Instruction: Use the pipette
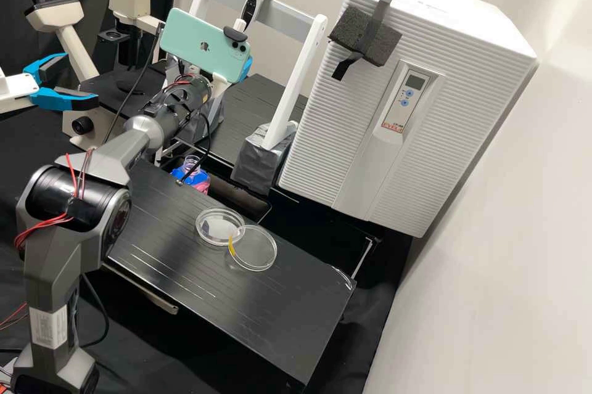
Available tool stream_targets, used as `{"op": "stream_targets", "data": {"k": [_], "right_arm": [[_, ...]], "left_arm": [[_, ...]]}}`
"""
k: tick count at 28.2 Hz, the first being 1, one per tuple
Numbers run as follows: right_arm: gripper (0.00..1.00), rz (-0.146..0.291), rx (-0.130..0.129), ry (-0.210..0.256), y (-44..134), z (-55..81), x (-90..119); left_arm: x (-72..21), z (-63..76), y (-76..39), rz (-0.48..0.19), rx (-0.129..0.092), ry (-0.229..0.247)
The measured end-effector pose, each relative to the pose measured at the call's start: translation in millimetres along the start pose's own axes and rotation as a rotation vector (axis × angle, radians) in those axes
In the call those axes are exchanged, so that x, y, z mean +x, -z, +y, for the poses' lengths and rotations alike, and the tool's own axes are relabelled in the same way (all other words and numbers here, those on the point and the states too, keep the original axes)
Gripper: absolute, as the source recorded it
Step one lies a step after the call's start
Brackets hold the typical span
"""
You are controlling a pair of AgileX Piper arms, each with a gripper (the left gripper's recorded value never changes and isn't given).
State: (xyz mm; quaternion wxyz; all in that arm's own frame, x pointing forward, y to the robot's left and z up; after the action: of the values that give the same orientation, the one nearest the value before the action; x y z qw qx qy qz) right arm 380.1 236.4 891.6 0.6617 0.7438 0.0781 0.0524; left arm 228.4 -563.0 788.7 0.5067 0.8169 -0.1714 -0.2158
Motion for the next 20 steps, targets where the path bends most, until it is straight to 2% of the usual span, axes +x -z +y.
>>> {"op": "stream_targets", "data": {"k": [4, 11, 17, 20], "right_arm": [[0.00, -0.004, -0.043, -0.010, 0.1, 1.2, 0.1], [0.00, 0.002, -0.077, -0.033, 5.8, 9.2, 1.2], [0.00, 0.009, -0.077, -0.056, 8.0, 17.3, 2.1], [0.00, 0.012, -0.065, -0.061, 9.3, 19.1, -2.1]], "left_arm": [[0.0, 0.4, 0.9, 0.011, -0.009, -0.005], [0.0, 0.4, 0.9, 0.011, -0.009, -0.005], [0.0, 0.4, 0.9, 0.011, -0.009, -0.005], [0.1, 0.3, 0.7, 0.013, -0.012, -0.005]]}}
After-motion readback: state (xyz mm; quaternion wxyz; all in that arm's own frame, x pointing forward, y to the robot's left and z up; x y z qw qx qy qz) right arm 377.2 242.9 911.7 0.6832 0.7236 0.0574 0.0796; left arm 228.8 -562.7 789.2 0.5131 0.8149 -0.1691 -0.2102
